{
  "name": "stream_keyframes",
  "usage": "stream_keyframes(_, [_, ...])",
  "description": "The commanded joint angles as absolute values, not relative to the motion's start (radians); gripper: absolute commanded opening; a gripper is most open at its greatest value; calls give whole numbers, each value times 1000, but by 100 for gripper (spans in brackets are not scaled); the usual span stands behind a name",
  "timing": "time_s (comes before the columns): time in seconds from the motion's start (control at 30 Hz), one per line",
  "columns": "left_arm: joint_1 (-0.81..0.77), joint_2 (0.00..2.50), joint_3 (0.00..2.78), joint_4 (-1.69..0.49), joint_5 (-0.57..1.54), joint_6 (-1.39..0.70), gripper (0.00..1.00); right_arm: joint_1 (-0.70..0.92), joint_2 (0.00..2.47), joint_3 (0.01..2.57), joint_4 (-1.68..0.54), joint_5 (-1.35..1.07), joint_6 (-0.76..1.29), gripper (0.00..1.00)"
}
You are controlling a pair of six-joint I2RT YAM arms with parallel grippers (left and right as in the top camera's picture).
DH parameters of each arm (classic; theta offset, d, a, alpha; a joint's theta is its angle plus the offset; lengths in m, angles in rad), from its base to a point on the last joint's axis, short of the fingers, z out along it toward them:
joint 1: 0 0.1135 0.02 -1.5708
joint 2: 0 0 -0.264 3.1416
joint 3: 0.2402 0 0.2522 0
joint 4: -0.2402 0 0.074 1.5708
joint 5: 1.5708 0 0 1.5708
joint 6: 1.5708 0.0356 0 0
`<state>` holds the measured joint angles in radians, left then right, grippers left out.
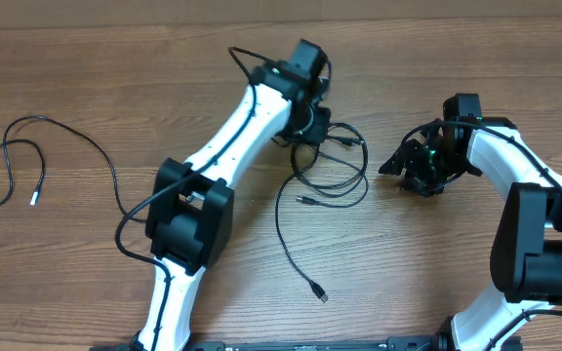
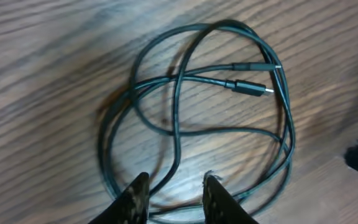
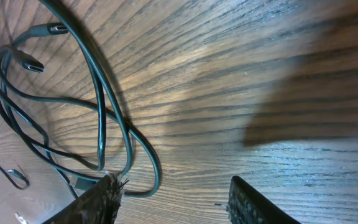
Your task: Untangle cables
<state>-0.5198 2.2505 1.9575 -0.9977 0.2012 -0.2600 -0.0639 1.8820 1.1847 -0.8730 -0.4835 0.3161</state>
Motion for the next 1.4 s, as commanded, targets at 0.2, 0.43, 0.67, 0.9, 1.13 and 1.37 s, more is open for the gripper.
stream_keyframes(0.2, [-573, 2265, 1815, -846, 146, -297, 29, -63, 1864, 1193, -870, -495, 305, 56])
stream_keyframes(0.43, [-572, 2265, 1780, -828, 145, -296, 32, -63, 1864, 1192, -871, -495, 305, 60])
stream_keyframes(0.67, [-573, 2265, 1696, -729, 116, -349, 26, -61, 1864, 1190, -871, -495, 305, 60])
stream_keyframes(0.9, [-570, 2258, 1668, -710, 149, -360, 4, -53, 1864, 1190, -873, -493, 305, 65])
stream_keyframes(1.13, [-541, 2161, 1852, -856, 271, -262, 4, -52, 1864, 1191, -872, -504, 255, 66])
stream_keyframes(1.37, [-536, 2025, 1980, -950, 270, -172, 4, -54, 1822, 1209, -866, -598, 170, 29])
